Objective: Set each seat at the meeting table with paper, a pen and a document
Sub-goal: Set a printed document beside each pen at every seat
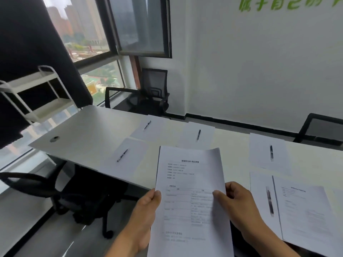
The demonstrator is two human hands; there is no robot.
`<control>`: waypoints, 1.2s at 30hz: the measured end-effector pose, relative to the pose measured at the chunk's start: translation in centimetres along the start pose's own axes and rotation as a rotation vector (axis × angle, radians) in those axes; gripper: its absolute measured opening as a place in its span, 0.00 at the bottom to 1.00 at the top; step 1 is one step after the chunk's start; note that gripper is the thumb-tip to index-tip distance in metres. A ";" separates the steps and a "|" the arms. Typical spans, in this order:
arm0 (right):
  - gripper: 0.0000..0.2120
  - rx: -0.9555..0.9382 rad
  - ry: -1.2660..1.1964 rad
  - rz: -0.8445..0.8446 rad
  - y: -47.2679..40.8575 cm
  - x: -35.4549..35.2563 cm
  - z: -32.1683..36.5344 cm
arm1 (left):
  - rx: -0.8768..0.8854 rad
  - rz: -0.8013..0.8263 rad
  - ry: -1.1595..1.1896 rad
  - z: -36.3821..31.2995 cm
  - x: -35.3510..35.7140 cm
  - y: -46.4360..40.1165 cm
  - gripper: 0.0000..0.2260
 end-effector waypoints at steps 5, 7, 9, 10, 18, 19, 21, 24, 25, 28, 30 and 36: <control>0.02 -0.023 -0.041 0.016 1.0 3.1 2.3 | 0.019 -0.031 0.022 -1.3 -3.6 0.6 0.15; 0.03 -0.033 -0.048 0.010 0.9 3.8 3.1 | 0.032 -0.032 0.030 -1.8 -4.3 0.7 0.15; 0.02 -0.044 -0.062 -0.004 0.3 4.2 3.6 | 0.039 -0.016 0.030 -2.3 -4.7 0.3 0.16; 0.02 -0.045 -0.076 -0.006 0.0 4.4 3.7 | 0.040 -0.013 0.032 -2.5 -4.8 0.2 0.16; 0.02 -0.014 -0.187 -0.029 -4.1 5.7 4.4 | 0.037 0.009 -0.003 -5.3 -5.4 -4.7 0.15; 0.02 -0.003 -0.201 -0.034 -5.2 5.8 4.2 | 0.038 0.013 -0.007 -5.9 -5.4 -5.8 0.16; 0.03 0.018 -0.219 -0.044 -7.3 6.1 3.9 | 0.034 0.017 -0.031 -7.1 -5.1 -8.1 0.16; 0.04 0.049 -0.236 -0.064 -10.4 6.3 3.3 | 0.035 0.037 -0.059 -8.6 -4.6 -10.8 0.16; 0.05 0.058 -0.245 -0.067 -12.0 6.6 3.0 | 0.035 0.045 -0.070 -9.3 -4.3 -12.4 0.16; 0.04 0.099 -0.265 -0.078 -15.2 6.7 2.3 | 0.017 0.049 -0.109 -10.3 -3.6 -15.7 0.16; 0.04 0.124 -0.285 -0.079 -16.8 6.6 1.7 | -0.013 0.066 -0.113 -10.3 -3.1 -17.6 0.16; 0.07 0.194 -0.309 -0.099 -19.3 5.6 -0.8 | -0.121 0.107 -0.105 -8.7 -1.5 -21.6 0.16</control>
Point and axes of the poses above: each hand's wrist, its own y-axis away from the middle knuckle, its own x-axis out of the palm, z = x × y, the point moved 5 cm from there along -y, towards the middle knuckle, and after that the axes turned 11 degrees about -y, right-handed, at the moved point
